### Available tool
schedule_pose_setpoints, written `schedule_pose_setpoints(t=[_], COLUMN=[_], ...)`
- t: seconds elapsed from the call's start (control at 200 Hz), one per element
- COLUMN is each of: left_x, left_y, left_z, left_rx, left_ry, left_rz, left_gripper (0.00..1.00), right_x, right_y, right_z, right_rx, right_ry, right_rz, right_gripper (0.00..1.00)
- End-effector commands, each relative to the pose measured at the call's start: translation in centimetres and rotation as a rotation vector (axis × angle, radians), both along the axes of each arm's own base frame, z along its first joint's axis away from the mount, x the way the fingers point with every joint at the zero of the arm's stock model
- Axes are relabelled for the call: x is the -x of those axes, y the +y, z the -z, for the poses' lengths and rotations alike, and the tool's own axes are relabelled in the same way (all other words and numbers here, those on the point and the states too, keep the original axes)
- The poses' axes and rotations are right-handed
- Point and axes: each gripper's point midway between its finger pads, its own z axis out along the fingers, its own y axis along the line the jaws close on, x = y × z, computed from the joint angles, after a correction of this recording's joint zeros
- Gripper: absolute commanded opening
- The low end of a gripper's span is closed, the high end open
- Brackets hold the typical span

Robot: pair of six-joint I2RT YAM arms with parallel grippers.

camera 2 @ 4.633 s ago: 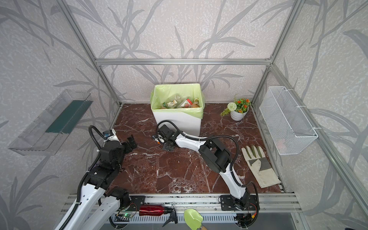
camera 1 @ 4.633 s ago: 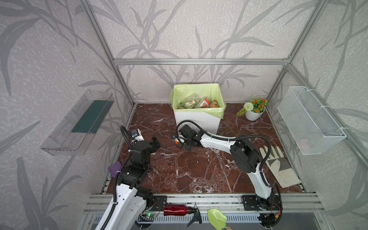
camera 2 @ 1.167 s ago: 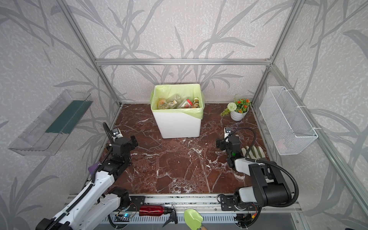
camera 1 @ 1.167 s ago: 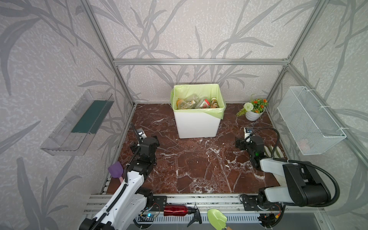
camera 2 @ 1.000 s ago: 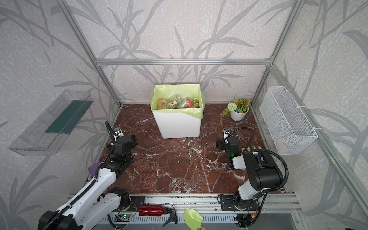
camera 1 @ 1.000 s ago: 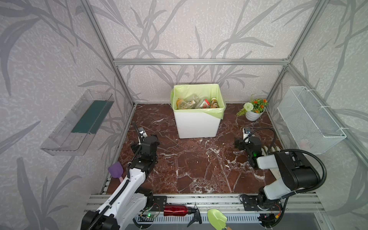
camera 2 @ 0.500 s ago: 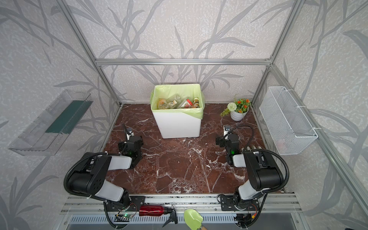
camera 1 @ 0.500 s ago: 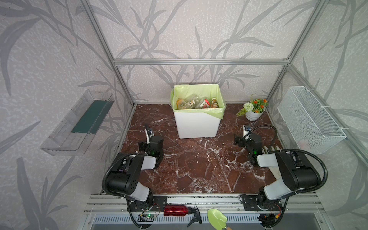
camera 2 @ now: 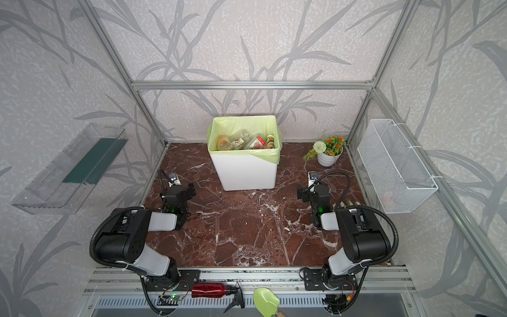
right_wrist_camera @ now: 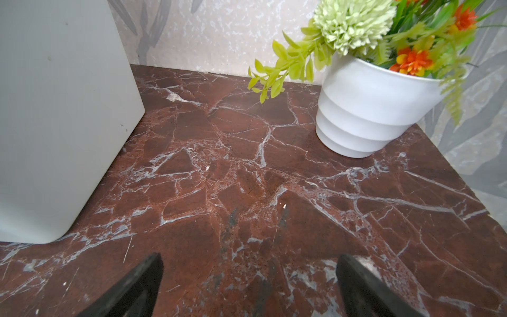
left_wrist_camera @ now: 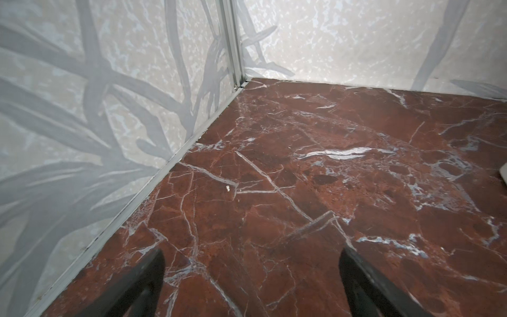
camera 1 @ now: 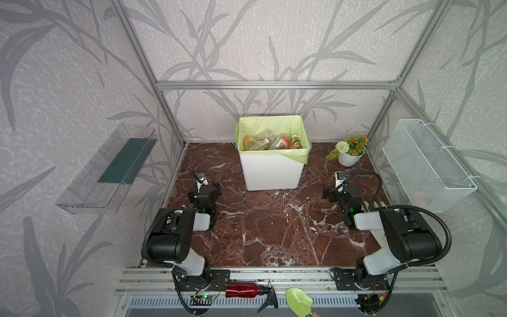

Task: Throw the plastic bottles in the bin

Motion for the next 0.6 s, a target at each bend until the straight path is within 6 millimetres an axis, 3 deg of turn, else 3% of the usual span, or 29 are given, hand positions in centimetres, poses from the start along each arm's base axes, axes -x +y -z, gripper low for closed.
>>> schedule_pose_setpoints(t=[0.0,0.595], left_x=[-0.36,-0.36], left_y=[-0.35,-0.42], left_z=[-0.58,-0.47], left_rx=[0.007,0.014], left_ry=[-0.050,-0.042], left_rz=[0.026,0.027], left_gripper=[0.99,0.99], right_x=[-0.36,-0.38], right_y=[-0.06,-0.01], right_z=[-0.64,-0.63], right_rx=[0.002,0.000], right_ry=[-0.028,-0.027], right_rz=[-0.001,-0.002], right_gripper=[0.99,0.99])
